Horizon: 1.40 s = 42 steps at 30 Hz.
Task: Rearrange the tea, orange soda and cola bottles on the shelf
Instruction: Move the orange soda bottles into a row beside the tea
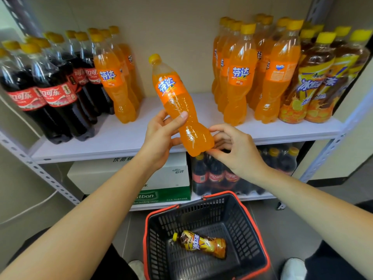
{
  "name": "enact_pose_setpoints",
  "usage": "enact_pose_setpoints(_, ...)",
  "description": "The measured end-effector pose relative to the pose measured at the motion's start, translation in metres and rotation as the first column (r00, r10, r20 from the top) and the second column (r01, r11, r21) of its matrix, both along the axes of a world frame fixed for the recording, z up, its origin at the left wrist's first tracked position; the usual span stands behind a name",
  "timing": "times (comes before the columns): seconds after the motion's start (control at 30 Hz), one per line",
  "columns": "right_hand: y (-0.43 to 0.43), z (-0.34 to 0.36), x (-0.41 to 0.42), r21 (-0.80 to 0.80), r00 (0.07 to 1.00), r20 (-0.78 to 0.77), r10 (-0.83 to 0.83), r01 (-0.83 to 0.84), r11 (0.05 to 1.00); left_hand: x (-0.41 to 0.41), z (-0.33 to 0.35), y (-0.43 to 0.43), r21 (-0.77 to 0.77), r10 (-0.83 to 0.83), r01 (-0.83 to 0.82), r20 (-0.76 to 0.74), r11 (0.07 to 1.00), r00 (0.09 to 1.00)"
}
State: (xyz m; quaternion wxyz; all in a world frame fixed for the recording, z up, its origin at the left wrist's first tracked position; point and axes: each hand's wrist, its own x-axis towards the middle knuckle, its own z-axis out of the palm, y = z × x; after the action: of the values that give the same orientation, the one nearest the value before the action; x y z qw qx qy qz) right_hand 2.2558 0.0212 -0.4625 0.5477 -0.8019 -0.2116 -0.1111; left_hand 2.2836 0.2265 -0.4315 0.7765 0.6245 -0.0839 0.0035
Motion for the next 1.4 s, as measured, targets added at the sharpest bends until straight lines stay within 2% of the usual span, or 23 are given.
enact_pose_setpoints(0.13,-0.004,0.006,0.010,0.028,0.984,-0.137,0.112,-0.109,0.994,0.002,0.001,-0.001,0.035,0.088,-0.090,0.046,0.995,0.995)
enact_pose_setpoints(0.27,0.011,0.009,0.020,-0.081,0.994,-0.106,0.028,-0.037,0.996,0.004,0.002,-0.004,0.067,0.128,-0.135,0.099,0.989,0.987)
enact_pose_setpoints(0.43,0.033,0.020,0.041,0.018,0.996,-0.080,0.033,-0.032,0.999,0.013,0.015,0.002,0.206,0.055,-0.103,0.228,0.973,0.972)
enact_pose_setpoints(0.57,0.038,0.012,0.062,0.090,0.994,-0.110,-0.008,0.018,0.996,0.032,0.026,0.025,0.249,-0.029,-0.031,0.234,0.968,0.972)
enact_pose_setpoints(0.7,0.042,0.002,0.083,0.102,0.991,-0.117,-0.061,0.073,0.992,0.052,0.017,0.062,0.230,0.266,-0.319,0.234,0.919,0.935)
enact_pose_setpoints(0.87,0.050,-0.009,0.106,0.120,0.979,-0.109,-0.172,0.185,0.975,0.073,-0.011,0.109,0.269,0.553,-0.616,0.278,0.740,0.785)
enact_pose_setpoints(0.93,0.052,-0.010,0.118,0.090,0.973,-0.117,-0.200,0.211,0.973,0.082,-0.020,0.120,0.313,0.637,-0.700,0.289,0.642,0.714)
enact_pose_setpoints(1.03,0.056,-0.004,0.138,-0.010,0.963,-0.109,-0.247,0.247,0.969,0.096,-0.024,0.129,0.327,0.702,-0.751,0.276,0.574,0.656)
enact_pose_setpoints(1.1,0.061,-0.002,0.150,-0.051,0.948,-0.092,-0.305,0.302,0.952,0.105,-0.025,0.134,0.312,0.694,-0.744,0.274,0.590,0.665)
enact_pose_setpoints(1.23,0.069,-0.004,0.181,-0.101,0.898,-0.050,-0.438,0.431,0.896,0.116,-0.026,0.140,0.305,0.595,-0.637,0.227,0.708,0.771)
enact_pose_setpoints(1.4,0.073,-0.005,0.235,-0.163,0.829,-0.081,-0.553,0.537,0.828,0.121,-0.029,0.151,0.270,0.571,-0.606,0.203,0.748,0.796)
